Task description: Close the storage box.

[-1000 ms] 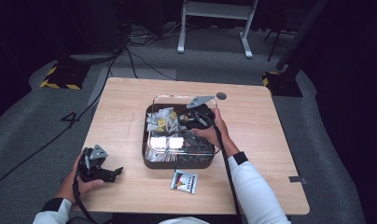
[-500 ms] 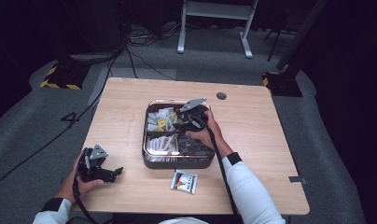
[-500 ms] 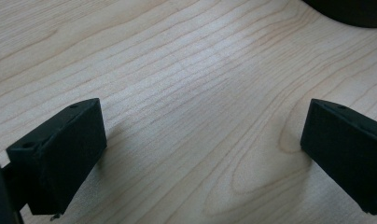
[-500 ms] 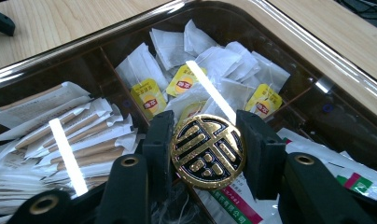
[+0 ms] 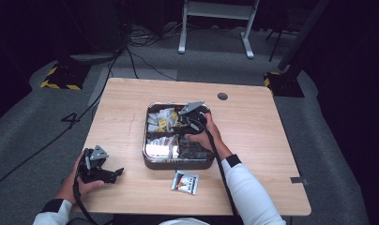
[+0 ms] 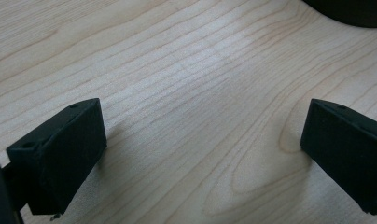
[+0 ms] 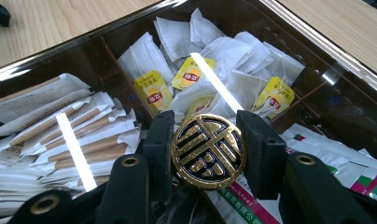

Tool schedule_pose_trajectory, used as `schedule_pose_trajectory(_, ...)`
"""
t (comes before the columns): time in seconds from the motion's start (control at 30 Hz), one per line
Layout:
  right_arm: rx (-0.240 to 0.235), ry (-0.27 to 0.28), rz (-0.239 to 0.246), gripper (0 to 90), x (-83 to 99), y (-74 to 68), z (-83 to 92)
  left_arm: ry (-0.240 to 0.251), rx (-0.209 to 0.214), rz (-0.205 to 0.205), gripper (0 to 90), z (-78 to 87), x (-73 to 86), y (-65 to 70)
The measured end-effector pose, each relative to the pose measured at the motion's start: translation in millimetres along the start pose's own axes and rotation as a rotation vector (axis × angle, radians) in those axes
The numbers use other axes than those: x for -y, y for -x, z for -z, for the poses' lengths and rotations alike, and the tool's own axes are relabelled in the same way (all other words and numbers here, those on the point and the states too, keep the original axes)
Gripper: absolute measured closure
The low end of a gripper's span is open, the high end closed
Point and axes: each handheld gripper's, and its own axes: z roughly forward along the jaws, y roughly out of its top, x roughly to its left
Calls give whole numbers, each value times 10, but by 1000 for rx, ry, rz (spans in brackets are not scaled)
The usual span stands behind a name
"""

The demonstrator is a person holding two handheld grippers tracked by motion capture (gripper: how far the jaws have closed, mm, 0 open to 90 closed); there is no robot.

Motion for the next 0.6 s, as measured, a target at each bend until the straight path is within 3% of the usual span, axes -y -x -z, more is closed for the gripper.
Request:
schedule_pose_trajectory(0.47,1,12,-9,593,30,-36,16,0,0,0,4,0,0,0)
schedule_pose_trajectory(0.6,2,-11,13,592,26,-70,20,0,0,0,4,0,0,0)
